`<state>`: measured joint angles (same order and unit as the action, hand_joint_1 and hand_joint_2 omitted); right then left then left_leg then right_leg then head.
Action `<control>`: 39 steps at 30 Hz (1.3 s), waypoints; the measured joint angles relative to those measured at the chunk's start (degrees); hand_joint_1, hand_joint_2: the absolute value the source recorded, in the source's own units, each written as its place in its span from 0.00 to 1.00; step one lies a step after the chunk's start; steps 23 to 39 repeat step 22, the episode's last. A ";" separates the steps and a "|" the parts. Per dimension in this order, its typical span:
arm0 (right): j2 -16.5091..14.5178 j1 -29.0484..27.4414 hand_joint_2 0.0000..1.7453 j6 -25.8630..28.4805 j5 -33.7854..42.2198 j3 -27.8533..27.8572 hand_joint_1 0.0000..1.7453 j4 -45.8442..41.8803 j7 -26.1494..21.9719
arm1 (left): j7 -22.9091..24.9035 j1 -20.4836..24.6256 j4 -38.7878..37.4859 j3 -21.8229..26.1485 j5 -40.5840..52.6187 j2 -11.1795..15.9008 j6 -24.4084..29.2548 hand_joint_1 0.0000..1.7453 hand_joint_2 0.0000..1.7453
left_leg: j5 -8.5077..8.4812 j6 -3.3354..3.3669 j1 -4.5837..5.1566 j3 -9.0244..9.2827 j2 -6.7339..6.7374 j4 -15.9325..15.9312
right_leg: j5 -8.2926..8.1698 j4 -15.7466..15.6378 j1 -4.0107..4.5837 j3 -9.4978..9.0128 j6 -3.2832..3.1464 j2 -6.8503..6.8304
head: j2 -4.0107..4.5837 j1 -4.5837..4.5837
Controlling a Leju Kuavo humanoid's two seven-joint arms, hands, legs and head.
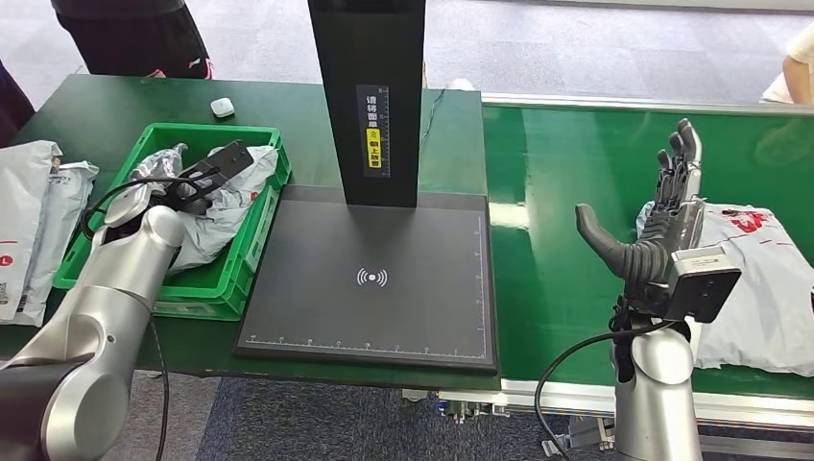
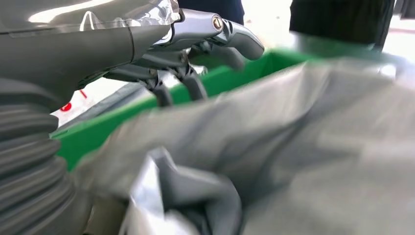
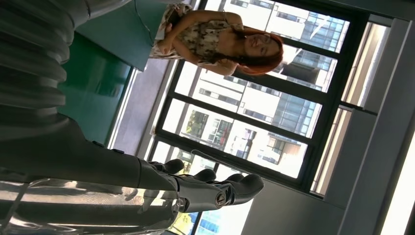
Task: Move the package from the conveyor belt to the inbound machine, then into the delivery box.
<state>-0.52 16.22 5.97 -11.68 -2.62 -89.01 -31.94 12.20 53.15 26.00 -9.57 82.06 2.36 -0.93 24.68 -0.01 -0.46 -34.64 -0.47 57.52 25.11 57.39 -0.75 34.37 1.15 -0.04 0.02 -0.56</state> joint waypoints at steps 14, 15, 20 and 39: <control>0.00 -0.37 1.00 -0.64 -0.21 0.00 0.00 -0.15 -0.23 | -5.73 -3.61 10.85 0.00 -5.44 -1.74 7.75 0.00 1.00 | 0.00 0.00 0.00 0.01 0.00 0.01 | 0.00 -0.01 0.00 0.00 0.00 0.00 | 0.00 -0.01; 0.00 -0.41 1.00 -0.65 -0.21 0.00 0.00 -0.15 -0.23 | -6.76 -3.90 11.73 0.00 -6.67 -1.97 8.97 0.00 1.00 | 0.00 0.00 0.00 0.01 0.00 0.01 | 0.00 -0.01 0.00 0.00 0.00 0.01 | 0.00 -0.01; 0.05 -1.56 1.00 -0.43 -0.10 0.21 0.00 -1.02 -0.26 | -15.39 -6.42 19.30 0.18 -18.50 -3.71 15.81 0.00 0.00 | 0.02 0.01 0.00 0.01 0.00 0.01 | 0.00 -0.02 0.00 0.00 0.00 0.01 | 0.00 -0.01; 0.10 -2.06 1.00 -0.35 0.08 0.44 0.00 -1.41 -0.27 | -18.96 -7.50 22.57 0.34 -24.14 -4.28 16.81 0.00 0.00 | 0.03 0.01 0.00 0.01 0.01 0.01 | 0.00 -0.02 -0.01 0.00 0.00 0.01 | 0.00 0.00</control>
